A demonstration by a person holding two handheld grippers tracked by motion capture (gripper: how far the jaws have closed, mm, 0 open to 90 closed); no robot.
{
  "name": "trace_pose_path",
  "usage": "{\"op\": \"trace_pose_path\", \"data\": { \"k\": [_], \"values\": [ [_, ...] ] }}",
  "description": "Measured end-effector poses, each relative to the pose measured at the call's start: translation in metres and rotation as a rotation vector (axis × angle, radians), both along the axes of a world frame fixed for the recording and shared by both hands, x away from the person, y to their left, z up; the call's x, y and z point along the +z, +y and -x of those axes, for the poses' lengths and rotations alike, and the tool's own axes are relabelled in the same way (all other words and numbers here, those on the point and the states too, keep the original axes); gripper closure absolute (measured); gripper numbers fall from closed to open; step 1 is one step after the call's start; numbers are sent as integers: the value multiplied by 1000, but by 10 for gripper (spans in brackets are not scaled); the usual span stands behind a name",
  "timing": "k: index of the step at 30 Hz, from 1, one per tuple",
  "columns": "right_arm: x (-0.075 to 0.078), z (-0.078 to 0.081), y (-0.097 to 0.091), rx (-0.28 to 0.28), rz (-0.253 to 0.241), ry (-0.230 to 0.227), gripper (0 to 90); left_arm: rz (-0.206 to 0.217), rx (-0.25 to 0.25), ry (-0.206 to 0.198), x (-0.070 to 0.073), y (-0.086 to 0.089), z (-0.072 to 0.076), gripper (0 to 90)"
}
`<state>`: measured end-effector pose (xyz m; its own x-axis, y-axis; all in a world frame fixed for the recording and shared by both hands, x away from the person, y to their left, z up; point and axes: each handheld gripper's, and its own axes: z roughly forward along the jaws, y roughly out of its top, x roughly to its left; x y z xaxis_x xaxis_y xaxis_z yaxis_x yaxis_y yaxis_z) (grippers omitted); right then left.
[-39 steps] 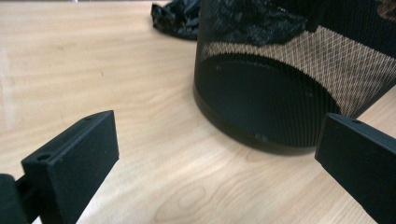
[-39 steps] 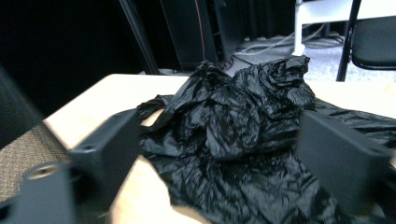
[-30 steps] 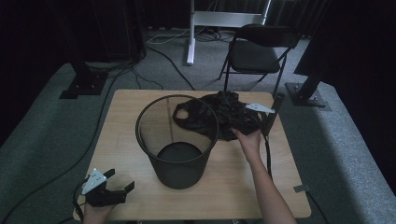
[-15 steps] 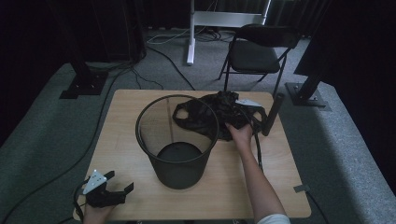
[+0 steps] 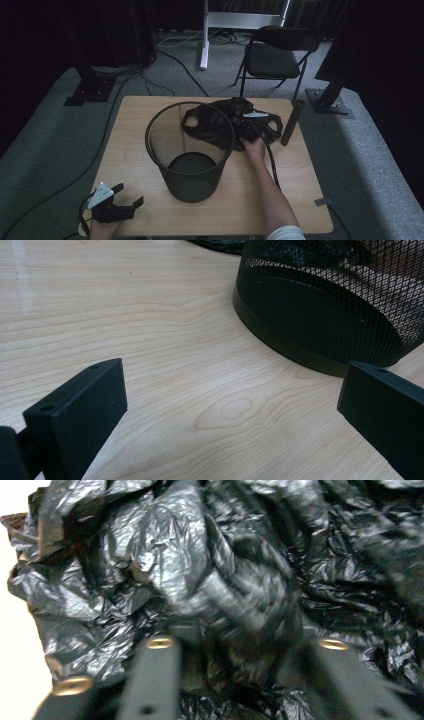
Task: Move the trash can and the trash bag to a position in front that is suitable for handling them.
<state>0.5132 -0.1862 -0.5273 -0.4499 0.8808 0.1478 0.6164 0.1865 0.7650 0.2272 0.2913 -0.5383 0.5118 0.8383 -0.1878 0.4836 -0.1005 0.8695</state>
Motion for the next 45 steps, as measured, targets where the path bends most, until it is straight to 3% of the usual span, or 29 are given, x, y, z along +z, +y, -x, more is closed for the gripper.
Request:
{"op": "trace_pose_path", "data": {
  "k": [3,5,10,20,27,28,31,36,40,45],
  "values": [
    [7,2,0,7,31,-11,829,2,-4,3,0,-1,0,0],
    [12,4,0,11,30,-18,846,-3,-7,3,0,-2,0,0],
    [32,12,-4,4,1,-63,854,1,-12,5,-1,-3,-1,0],
    [80,35,-9,8,-46,-208,859,-6,-11,8,-2,-5,-1,0],
    [120,55,-16,2,-129,-323,860,-3,-10,8,-1,-5,-1,0],
    [120,55,-16,2,-129,-323,860,-3,-10,8,-1,-5,-1,0],
    [143,66,-19,1,-142,-403,860,-6,-11,9,-2,-5,-1,0],
    [179,84,-23,16,-221,-504,860,-7,-13,10,-2,-5,-1,0],
    [210,105,-22,28,-269,-610,860,-6,-13,10,-2,-5,-1,0],
    [241,133,-17,81,-322,-717,860,-11,-16,14,-2,-6,-1,0]
  ]
}}
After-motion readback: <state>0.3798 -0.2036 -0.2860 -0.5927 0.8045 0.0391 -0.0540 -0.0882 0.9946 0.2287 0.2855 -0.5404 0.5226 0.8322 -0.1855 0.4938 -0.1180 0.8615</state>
